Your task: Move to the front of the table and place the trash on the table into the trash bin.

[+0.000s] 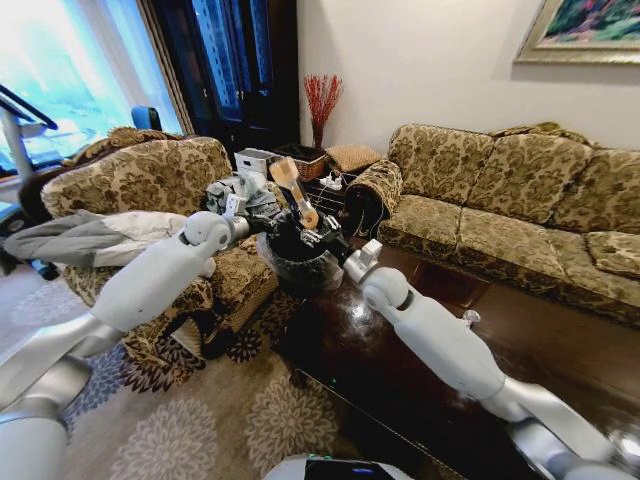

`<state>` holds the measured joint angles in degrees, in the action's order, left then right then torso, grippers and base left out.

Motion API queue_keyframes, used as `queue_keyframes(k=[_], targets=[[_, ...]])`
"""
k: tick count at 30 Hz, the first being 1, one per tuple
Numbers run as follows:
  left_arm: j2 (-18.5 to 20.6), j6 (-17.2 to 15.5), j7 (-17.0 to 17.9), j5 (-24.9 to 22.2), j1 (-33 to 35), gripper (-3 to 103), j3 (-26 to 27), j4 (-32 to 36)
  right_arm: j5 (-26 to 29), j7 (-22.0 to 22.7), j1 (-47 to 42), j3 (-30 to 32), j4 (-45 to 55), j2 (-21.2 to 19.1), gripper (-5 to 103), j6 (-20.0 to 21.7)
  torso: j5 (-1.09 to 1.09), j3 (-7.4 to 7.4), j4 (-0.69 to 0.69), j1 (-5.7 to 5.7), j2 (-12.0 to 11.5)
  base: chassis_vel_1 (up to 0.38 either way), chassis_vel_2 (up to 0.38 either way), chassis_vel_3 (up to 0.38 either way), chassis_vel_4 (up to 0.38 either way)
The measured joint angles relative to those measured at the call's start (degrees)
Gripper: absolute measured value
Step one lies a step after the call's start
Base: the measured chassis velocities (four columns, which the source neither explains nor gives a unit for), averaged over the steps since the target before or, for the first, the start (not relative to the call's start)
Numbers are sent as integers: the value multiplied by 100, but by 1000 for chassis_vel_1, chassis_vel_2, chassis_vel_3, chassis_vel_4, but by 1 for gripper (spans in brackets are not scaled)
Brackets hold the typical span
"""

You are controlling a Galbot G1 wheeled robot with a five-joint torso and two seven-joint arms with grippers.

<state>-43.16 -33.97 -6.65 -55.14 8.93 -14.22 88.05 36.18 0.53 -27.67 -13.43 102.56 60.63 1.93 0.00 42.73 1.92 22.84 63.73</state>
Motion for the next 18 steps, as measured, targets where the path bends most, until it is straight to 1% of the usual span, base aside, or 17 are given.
queue_keyframes(k=[2,5,6,8,9,10,12,13,15,16,17,18], targets=[[10,-1,0,-2,2,4,13,20,-2,12,-13,0,0,0,83,8,1,0,0,0,0,0,0,0,0],[82,-3,-2,-26,10,4,73,103,-13,110,-32,-12,18,39,98,35,0,0,2,0,0,0,0,0,0],[82,-3,-2,-26,10,4,73,103,-13,110,-32,-12,18,39,98,35,0,0,2,0,0,0,0,0,0],[139,-30,-1,-41,69,4,180,171,119,386,-56,44,251,17,100,140,1,0,3,0,0,0,0,0,0],[139,-30,-1,-41,69,4,180,171,119,386,-56,44,251,17,100,140,1,0,3,0,0,0,0,0,0],[183,-44,0,-47,137,4,267,241,297,604,-97,145,527,-57,100,249,1,0,3,0,0,0,0,0,0],[269,-78,-3,-47,358,4,484,433,710,890,-231,437,1035,-289,100,465,0,0,3,0,0,0,0,0,0],[269,-78,-3,-47,358,4,484,433,710,890,-231,437,1035,-289,100,465,0,0,3,0,0,0,0,0,0],[372,-97,-22,36,742,4,776,735,1288,1162,-499,1061,1660,-699,100,808,3,0,3,0,0,0,0,0,0],[433,-43,-62,201,1041,4,961,926,1588,1294,-747,1537,2029,-1095,100,974,1,-1,1,-1,1,0,0,0,0],[433,-43,-62,201,1041,4,961,926,1588,1294,-747,1537,2029,-1095,100,974,1,-1,1,-1,1,0,0,0,0],[481,35,-92,377,1328,4,1149,1092,1716,1389,-987,1843,2270,-1430,100,1053,-1,-1,-1,-1,1,0,0,0,0]])
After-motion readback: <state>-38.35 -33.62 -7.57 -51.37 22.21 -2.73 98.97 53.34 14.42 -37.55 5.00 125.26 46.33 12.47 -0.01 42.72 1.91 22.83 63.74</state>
